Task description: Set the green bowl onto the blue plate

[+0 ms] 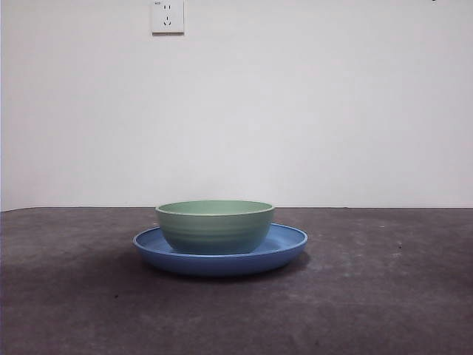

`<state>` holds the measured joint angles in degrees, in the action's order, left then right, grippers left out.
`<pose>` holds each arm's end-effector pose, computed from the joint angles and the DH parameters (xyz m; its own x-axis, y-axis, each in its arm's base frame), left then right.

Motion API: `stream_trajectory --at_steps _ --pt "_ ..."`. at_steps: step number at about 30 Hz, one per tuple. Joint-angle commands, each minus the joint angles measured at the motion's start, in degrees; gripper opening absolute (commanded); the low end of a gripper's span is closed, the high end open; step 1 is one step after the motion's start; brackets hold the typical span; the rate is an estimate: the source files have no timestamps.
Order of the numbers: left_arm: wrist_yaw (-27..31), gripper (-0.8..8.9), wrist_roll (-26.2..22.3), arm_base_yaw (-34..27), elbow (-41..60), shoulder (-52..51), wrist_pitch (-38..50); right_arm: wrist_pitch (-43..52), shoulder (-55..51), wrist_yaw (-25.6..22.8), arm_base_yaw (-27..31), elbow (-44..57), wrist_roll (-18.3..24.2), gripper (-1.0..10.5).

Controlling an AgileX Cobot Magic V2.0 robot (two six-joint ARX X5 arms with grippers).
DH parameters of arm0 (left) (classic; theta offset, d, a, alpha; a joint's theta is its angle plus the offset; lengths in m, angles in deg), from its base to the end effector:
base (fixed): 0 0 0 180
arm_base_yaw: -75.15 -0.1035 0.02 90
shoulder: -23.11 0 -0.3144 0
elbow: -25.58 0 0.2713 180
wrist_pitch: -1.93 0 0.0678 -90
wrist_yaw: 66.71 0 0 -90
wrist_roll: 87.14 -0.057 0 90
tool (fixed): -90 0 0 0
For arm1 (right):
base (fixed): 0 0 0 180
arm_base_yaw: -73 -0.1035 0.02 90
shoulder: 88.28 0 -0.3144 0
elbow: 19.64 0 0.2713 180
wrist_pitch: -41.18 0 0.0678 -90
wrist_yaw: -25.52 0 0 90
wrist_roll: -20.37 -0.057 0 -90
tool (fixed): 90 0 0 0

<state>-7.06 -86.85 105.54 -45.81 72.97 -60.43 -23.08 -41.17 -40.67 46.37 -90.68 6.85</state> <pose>0.1219 -0.1049 0.3669 0.3076 -0.7662 -0.5642 0.7635 0.5526 -0.3342 0.1197 0.0858 0.3663 0.4425 0.6735 -0.5921 -0.5309 0.7289 0.4323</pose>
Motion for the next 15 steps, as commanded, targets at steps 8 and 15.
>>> stream_trajectory --at_steps 8,15 --pt "-0.3 0.11 -1.1 0.3 -0.4 0.3 0.3 0.5 0.3 0.0 -0.5 -1.2 2.0 0.1" --pt "-0.3 0.11 -1.1 0.3 -0.5 0.3 0.3 1.5 0.3 0.0 -0.5 -1.2 2.0 0.1"
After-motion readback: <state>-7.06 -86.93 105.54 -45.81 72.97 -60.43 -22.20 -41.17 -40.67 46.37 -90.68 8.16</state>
